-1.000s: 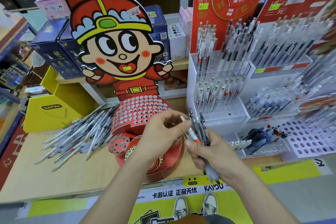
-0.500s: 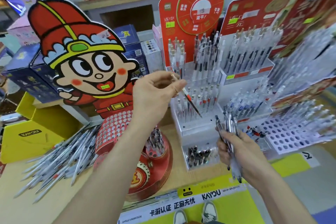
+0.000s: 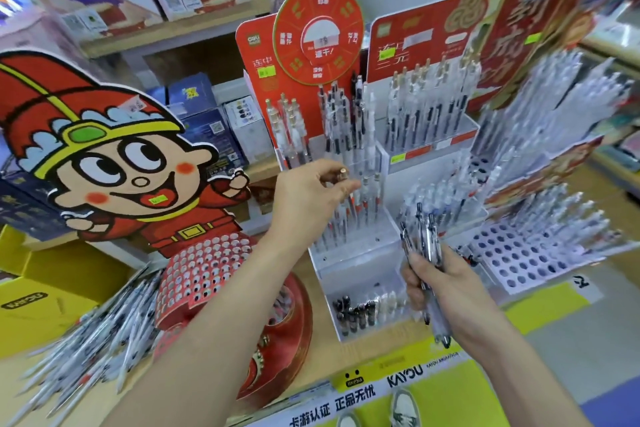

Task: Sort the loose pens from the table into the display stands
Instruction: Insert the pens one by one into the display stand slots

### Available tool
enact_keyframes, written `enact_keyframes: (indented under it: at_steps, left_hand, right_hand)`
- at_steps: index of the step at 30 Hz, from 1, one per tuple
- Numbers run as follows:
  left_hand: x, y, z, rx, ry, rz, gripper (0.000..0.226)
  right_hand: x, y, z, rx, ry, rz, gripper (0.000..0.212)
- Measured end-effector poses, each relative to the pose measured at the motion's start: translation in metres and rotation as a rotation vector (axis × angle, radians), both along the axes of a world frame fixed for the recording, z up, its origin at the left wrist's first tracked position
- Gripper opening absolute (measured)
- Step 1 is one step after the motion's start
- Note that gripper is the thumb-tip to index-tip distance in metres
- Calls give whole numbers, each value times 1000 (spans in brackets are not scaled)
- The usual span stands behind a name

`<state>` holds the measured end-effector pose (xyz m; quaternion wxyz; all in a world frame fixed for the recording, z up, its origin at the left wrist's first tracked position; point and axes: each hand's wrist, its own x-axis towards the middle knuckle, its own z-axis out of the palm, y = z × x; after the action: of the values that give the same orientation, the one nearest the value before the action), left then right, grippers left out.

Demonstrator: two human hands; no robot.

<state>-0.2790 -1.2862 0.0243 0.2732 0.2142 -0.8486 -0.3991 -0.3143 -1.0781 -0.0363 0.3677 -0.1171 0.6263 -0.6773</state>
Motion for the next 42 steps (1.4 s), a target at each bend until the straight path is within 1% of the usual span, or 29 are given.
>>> enact_keyframes:
  at_steps: [4,8,11,14,17,19,22,23,25,28,31,33,35,37,42]
  left_hand:
    - [5,1,-5,-78,-45,-23,18]
    - [8,3,-10,-189,-18,-34,19]
    - [6,5,-9,-197,-8,-17,18]
    - [3,6,-11,-225,-25,-49,19]
    - [0,4,-21,-283,-86,-85,24]
    - [-1,2,-29,-360,-143,-89,26]
    - [-5,3,-30,-595,-173,-117,25]
    - [-5,4,-29,-669,-165,-129,30]
    - [-5,6,-28,-740,-132,-127,39]
    - [-5,3,-25,-733,-155,-84,40]
    - [-9,-1,-21,-724,-173,18,42]
    - [-11,0,-20,-770,-236,34,43]
    - [-12,2,-21,-845,-285,31,41]
    - [-14,2,-20,-872,-297,24,38]
    - [-18,-2,-23,-863,-236,-100,28]
  right_hand:
    - [-4,-3,4,-26,-29,2,7]
    - [-7,-6,5,-21,-46,7,9]
    - [-8,-8,5,-19,-53,15,9]
    - [-9,-10,5,-22,-47,22,8]
    - [-10,-11,6,-29,-61,17,6]
    - [-11,-11,5,-40,-85,19,1]
    - [-11,-11,5,-42,-109,23,10]
    - [-11,-11,5,-40,-107,21,12]
    - [-10,-10,6,-37,-93,17,14]
    - [-11,-10,4,-29,-86,6,15]
    - [-10,-11,5,-22,-76,17,16]
    - [-9,-12,6,-27,-85,28,20]
    - [-8,-14,7,-33,-99,43,29]
    - [-7,-15,7,-35,-104,58,36]
    - [-2,-19,11,-82,-171,72,32]
